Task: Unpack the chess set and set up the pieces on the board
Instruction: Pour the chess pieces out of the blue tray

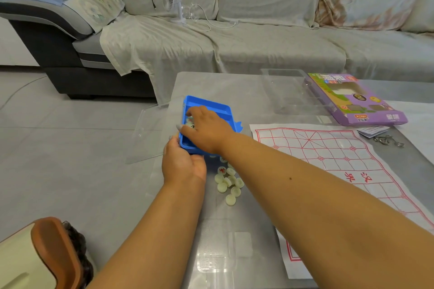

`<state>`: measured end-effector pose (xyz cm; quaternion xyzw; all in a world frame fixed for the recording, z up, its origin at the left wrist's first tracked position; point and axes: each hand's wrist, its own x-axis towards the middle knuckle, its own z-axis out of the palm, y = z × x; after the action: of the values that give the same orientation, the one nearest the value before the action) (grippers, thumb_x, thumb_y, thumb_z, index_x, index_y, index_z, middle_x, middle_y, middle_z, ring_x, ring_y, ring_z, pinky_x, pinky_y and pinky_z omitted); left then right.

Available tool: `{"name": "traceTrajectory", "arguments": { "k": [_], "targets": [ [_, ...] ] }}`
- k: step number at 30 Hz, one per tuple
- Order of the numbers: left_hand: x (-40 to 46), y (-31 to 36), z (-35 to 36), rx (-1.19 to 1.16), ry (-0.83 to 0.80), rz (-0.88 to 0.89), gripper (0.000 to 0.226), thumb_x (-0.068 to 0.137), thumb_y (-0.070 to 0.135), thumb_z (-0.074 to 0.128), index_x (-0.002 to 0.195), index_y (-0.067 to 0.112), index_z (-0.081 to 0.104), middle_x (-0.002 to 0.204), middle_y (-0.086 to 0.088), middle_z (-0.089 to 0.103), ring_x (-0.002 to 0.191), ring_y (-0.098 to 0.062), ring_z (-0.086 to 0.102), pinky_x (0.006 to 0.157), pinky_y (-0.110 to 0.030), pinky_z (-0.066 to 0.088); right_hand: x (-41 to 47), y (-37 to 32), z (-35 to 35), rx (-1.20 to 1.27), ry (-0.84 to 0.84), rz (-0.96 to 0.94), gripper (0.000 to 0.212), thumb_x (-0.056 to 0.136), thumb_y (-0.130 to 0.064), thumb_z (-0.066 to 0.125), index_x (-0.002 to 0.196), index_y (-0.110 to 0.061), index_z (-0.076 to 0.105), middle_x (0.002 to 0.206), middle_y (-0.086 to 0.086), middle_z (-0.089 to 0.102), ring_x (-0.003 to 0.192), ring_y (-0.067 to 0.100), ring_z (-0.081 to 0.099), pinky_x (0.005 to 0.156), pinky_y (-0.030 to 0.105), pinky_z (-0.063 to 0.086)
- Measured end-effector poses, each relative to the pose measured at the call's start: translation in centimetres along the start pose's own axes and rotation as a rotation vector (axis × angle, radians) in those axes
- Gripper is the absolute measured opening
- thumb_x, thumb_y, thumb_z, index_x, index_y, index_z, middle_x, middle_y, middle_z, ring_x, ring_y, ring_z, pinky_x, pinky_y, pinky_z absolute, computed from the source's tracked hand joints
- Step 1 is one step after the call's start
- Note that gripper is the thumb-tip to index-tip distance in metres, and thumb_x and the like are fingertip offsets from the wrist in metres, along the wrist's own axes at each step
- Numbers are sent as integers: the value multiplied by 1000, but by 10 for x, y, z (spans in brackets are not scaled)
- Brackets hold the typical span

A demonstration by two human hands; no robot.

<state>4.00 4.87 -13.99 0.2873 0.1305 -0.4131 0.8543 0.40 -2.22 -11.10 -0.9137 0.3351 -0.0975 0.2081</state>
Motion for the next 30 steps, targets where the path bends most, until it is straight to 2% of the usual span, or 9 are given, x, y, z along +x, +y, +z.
{"name": "traceTrajectory", "arguments": {
  "k": [2,6,10,12,15,17,22,28,30],
  "targets": [
    [-1,-1,0,-21,14,-3,23,99,15,40,97,8,62,89,-9,67,80,-17,67,84,-34,55,2,0,0,-16,13,-12,41,95,-48,40,114,-14,50,113,4,50,104,23,48,87,34,39],
    [-3,1,4,-57,-10,-30,26,98,12,39,87,8,62,81,-8,66,75,-17,66,77,-30,55,6,-3,-4,-76,37,-7,30,98,-45,34,92,-18,45,95,1,46,87,21,48,74,31,36],
    [1,2,3,-78,7,-31,24,99,14,39,88,10,61,83,-7,66,78,-16,65,84,-31,54,4,-9,-9,-203,13,-100,35,102,-35,30,114,-12,52,108,5,51,90,20,47,76,36,41],
    [2,3,1,-85,29,-33,22,98,13,40,88,10,60,86,-8,65,82,-18,65,87,-33,54,4,-10,-8,-220,-3,-135,32,103,-32,30,114,-13,54,106,4,52,83,16,41,75,36,43],
    [1,4,-1,-108,37,-58,22,96,9,40,86,9,59,83,-9,64,77,-19,65,76,-33,56,9,-8,-2,-172,-29,-68,35,100,-43,29,77,-22,44,82,-2,50,75,17,48,67,35,42],
    [0,6,0,-118,31,-66,23,95,8,40,85,8,60,82,-10,64,78,-20,65,80,-35,56,15,-7,2,-155,-31,-47,41,99,-49,29,66,-25,37,70,-4,49,69,17,50,64,32,41],
    [-1,10,3,-118,7,-36,25,96,9,39,88,7,62,83,-10,66,78,-19,66,79,-33,56,19,-8,1,-65,38,-107,40,98,-44,36,62,-27,33,64,-8,43,58,10,42,59,29,35],
    [3,9,0,-104,38,-49,20,94,8,41,87,8,60,85,-10,62,79,-19,63,88,-34,54,20,-8,-1,-84,11,-111,24,99,-26,37,78,-16,43,69,-3,46,70,20,47,63,31,34],
    [3,8,0,-118,39,-56,19,93,8,41,88,8,60,86,-10,62,80,-19,63,88,-34,54,21,-7,-1,-105,5,-98,28,98,-24,37,71,-16,42,66,-4,43,70,19,45,63,31,32]
  ]
}}
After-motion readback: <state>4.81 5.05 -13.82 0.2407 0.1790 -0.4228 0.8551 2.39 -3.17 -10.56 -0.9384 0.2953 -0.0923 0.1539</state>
